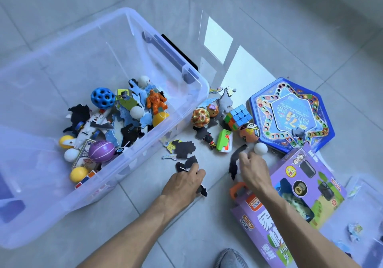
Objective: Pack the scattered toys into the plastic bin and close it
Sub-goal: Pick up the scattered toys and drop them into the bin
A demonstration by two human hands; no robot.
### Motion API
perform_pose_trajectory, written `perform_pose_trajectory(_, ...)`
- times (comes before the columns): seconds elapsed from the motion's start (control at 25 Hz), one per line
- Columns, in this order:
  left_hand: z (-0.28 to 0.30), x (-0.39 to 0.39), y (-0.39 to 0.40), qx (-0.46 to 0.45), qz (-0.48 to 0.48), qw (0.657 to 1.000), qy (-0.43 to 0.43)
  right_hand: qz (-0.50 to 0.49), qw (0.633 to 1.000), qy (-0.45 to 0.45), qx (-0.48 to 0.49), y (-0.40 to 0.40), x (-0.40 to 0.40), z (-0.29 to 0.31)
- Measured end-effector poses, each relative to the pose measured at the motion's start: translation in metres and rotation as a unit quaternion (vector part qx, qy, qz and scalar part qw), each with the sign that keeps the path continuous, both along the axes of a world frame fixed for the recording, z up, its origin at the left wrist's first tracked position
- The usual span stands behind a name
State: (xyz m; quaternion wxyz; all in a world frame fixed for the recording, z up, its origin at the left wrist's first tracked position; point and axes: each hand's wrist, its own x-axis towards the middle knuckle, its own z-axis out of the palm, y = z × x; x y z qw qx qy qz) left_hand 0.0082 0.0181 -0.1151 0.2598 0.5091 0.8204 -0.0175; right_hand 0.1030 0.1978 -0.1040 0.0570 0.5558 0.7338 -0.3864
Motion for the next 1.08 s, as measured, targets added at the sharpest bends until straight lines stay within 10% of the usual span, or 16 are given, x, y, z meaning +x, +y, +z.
perform_pose_trajectory(0.16,0.046,0.005,-0.005,0.104,0.146,0.977,-0.117,-0.211,0.834,0.248,-0.445,-0.024,-0.004,0.065)
perform_pose_trajectory(0.32,0.159,-0.019,-0.026,0.319,0.406,0.832,-0.201,-0.109,0.781,0.313,-0.529,-0.046,-0.048,0.155)
perform_pose_trajectory(0.48,0.230,-0.083,-0.074,0.359,0.481,0.799,-0.043,-0.044,0.848,0.279,-0.449,-0.069,-0.121,0.222)
perform_pose_trajectory(0.64,0.222,-0.112,-0.092,0.121,0.453,0.882,0.047,-0.111,0.872,0.314,-0.359,-0.078,-0.124,0.207)
perform_pose_trajectory(0.76,0.194,-0.076,-0.081,0.319,0.308,0.883,0.152,-0.132,0.914,0.311,-0.225,-0.072,-0.076,0.142)
perform_pose_trajectory(0.88,0.149,-0.043,-0.060,0.327,0.145,0.905,0.232,0.042,0.989,0.127,-0.054,-0.066,-0.033,0.075)
perform_pose_trajectory(1.08,0.126,-0.076,-0.043,0.236,0.240,0.901,0.275,0.228,0.958,0.112,0.130,-0.049,-0.070,0.039)
